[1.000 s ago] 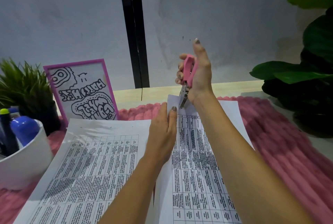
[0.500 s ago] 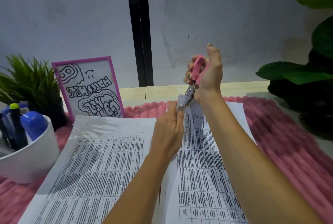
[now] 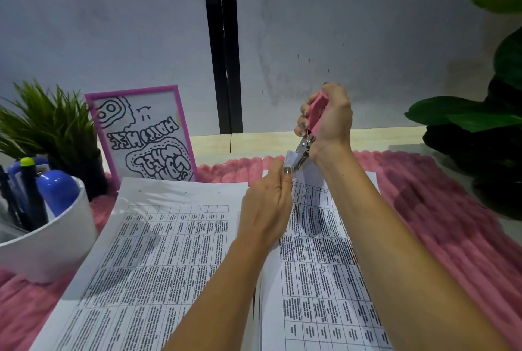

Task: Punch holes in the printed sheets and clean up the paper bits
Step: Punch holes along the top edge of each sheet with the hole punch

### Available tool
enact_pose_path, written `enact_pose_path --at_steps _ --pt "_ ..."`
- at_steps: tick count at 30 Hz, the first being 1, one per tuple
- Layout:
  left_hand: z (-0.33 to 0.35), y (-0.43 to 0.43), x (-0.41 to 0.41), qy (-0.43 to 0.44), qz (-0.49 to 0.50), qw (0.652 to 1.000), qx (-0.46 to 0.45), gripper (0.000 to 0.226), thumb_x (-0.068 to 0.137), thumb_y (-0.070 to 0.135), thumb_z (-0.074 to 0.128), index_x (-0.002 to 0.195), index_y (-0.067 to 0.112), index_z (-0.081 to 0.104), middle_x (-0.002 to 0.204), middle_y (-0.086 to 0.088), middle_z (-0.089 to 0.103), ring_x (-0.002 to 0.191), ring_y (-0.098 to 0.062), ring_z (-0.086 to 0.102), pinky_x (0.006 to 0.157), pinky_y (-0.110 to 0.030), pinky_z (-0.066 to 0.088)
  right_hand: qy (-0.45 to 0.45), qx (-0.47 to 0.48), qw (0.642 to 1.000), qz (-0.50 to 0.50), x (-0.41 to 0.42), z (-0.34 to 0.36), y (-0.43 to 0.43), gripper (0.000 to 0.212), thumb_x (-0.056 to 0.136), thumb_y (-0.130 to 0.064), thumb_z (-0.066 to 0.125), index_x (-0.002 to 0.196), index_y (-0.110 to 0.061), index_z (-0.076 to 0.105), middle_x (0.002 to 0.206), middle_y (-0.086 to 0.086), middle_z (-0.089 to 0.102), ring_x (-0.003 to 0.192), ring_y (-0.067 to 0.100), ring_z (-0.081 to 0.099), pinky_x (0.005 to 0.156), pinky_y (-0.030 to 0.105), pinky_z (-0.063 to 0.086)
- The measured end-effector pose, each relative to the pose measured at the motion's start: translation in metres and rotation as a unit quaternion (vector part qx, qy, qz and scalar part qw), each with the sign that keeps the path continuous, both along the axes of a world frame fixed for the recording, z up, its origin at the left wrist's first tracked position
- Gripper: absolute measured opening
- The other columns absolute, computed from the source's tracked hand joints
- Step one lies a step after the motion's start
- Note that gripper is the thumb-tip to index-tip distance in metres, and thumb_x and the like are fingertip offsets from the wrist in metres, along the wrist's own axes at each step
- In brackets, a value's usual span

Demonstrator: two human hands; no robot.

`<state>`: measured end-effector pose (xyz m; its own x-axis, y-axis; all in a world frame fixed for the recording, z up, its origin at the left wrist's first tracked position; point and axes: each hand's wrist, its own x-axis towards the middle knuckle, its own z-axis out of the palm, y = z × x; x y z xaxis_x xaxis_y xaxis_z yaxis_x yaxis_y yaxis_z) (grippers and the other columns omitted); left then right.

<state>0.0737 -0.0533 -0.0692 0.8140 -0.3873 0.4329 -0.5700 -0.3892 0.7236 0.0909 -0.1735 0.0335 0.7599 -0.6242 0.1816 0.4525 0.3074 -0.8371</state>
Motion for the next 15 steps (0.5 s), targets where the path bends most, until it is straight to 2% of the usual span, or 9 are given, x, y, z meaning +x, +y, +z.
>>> enact_pose_path --at_steps 3,6,8,11,15 --pt "0.0022 0.0013 -0.002 -0.004 -0.004 1.0 0.004 0.037 0.102 0.052 0.018 0.118 0.034 0.046 0.092 -0.013 0.06 0.094 -0.037 0.058 0.074 -0.051 0.054 0.003 0.01 1.0 -0.009 0.0017 -0.0029 -0.0005 0.024 0.087 -0.025 0.049 0.066 -0.013 0.049 0.055 0.005 0.047 0.041 0.018 0.036 0.044 0.023 0.031" --pt "0.0054 0.0014 -0.0044 -0.004 -0.014 1.0 0.011 0.03 0.104 0.045 0.021 0.115 0.031 0.046 0.075 0.0 0.052 0.099 -0.038 0.055 0.07 -0.05 0.052 0.005 0.031 0.999 -0.02 0.002 -0.005 -0.0026 0.023 0.087 -0.02 0.048 0.065 -0.013 0.046 0.054 0.005 0.045 0.041 0.018 0.034 0.044 0.023 0.028" --pt "0.0066 0.0013 -0.0038 -0.002 -0.017 1.0 0.012 0.037 0.101 0.049 0.018 0.118 0.032 0.046 0.082 0.002 0.055 0.11 -0.04 0.052 0.073 -0.051 0.052 0.002 0.042 0.999 -0.021 0.0024 -0.006 -0.0028 0.022 0.086 -0.019 0.047 0.065 -0.013 0.045 0.054 0.006 0.044 0.04 0.018 0.033 0.044 0.023 0.027" --pt "0.0053 0.0001 -0.0008 0.009 -0.018 1.0 0.007 0.047 0.097 0.053 0.016 0.126 0.032 0.045 0.109 -0.001 0.06 0.125 -0.037 0.046 0.084 -0.051 0.052 0.001 0.022 1.0 -0.02 0.0034 -0.0073 -0.0021 0.024 0.088 -0.021 0.047 0.066 -0.012 0.047 0.055 0.006 0.046 0.041 0.018 0.035 0.044 0.023 0.029" --pt "0.0003 -0.0026 0.0038 0.003 -0.02 1.0 0.001 0.052 0.096 0.053 0.014 0.121 0.023 0.048 0.118 -0.011 0.056 0.123 -0.043 0.045 0.089 -0.055 0.05 0.004 -0.026 0.999 0.027 -0.0009 -0.0088 -0.0037 0.03 0.091 -0.035 0.049 0.084 -0.007 0.057 0.061 0.004 0.053 0.045 0.016 0.044 0.046 0.025 0.036"
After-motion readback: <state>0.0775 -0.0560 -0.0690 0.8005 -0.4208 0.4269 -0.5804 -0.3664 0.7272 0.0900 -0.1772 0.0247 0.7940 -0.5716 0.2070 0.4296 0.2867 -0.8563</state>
